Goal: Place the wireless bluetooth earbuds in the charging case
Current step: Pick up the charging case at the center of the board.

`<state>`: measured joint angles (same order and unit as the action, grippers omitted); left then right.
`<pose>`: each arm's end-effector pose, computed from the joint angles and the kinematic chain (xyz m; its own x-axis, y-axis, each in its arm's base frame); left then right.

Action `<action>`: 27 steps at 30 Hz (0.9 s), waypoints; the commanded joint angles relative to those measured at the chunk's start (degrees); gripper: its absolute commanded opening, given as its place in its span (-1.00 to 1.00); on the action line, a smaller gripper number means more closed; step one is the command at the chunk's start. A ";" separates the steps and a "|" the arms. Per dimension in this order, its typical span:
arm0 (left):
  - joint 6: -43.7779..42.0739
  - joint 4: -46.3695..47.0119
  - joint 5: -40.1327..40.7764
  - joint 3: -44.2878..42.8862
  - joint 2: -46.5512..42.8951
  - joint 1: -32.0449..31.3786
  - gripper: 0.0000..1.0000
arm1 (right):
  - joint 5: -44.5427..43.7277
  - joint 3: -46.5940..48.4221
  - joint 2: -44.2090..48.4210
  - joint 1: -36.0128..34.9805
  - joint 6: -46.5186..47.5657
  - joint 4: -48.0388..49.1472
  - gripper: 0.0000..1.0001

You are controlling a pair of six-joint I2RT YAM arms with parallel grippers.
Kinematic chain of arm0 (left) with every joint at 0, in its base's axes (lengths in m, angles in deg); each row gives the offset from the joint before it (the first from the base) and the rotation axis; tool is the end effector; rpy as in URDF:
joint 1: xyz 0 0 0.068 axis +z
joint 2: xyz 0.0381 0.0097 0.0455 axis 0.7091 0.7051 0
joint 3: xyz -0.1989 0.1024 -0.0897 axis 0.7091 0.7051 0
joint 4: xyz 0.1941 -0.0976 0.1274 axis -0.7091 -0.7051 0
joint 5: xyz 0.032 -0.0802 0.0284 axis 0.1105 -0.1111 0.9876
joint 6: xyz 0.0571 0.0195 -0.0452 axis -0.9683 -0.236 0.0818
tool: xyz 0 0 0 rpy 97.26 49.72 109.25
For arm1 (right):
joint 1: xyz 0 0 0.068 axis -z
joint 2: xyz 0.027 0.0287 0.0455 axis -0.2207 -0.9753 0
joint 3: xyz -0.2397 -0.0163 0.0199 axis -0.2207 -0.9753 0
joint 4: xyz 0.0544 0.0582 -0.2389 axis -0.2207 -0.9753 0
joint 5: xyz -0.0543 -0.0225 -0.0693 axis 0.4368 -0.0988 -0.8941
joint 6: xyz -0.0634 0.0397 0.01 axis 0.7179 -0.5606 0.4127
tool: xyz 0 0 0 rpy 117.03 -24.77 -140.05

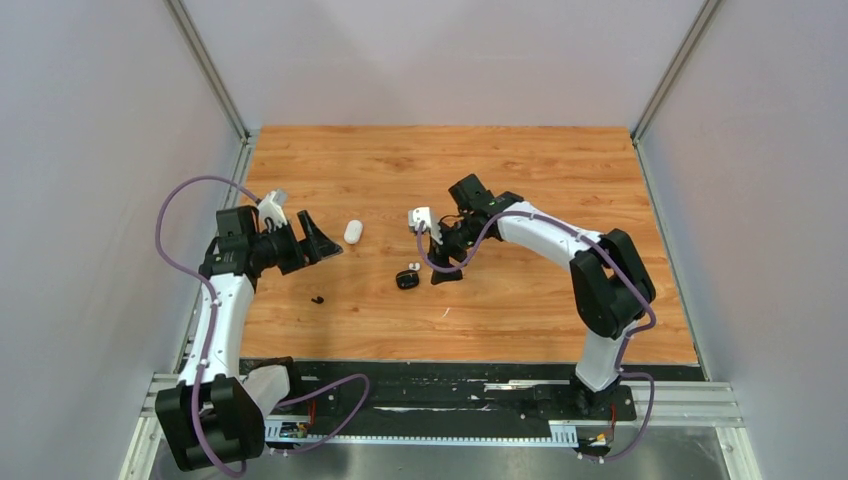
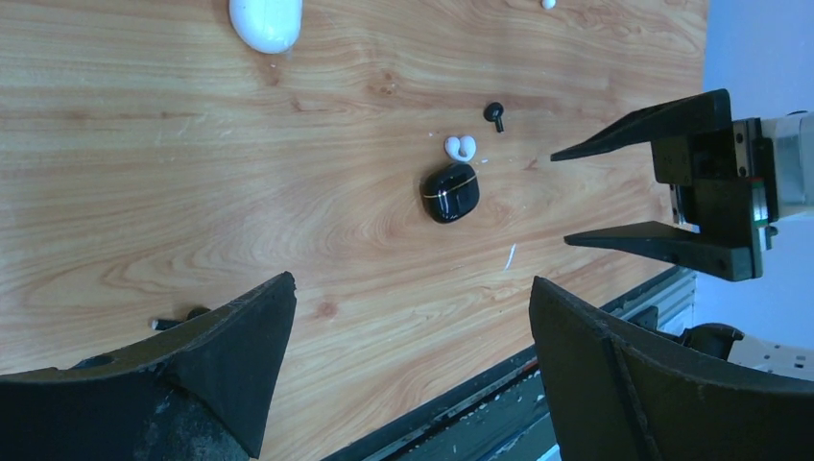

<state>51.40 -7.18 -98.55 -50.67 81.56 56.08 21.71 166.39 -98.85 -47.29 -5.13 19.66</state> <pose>0.2295 0.0026 0.2246 -0.7726 -0.4038 -0.4899 0.0343 0.7440 -0.6673 0.2706 0.2405 0.1746 -0.0569 -0.6664 -0.7434 -0.9853 -0.0826 0.1494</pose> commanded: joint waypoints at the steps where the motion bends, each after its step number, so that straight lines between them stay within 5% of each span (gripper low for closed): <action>1: 1.43 1.77 -0.83 1.62 -2.02 0.91 0.95 | -2.40 0.13 -0.84 -2.90 11.71 7.00 0.29; 13: 5.10 4.04 -0.84 4.17 -1.42 1.13 0.93 | -5.41 2.52 -7.87 -8.16 16.17 8.03 0.00; 27: 5.60 4.85 -1.08 4.72 -1.37 1.18 0.92 | -6.13 2.64 -8.99 -8.78 14.00 9.92 0.10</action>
<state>56.38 -4.15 -98.60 -46.34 80.31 56.56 14.43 167.31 -109.01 -55.82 8.70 27.55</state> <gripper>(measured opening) 0.963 0.523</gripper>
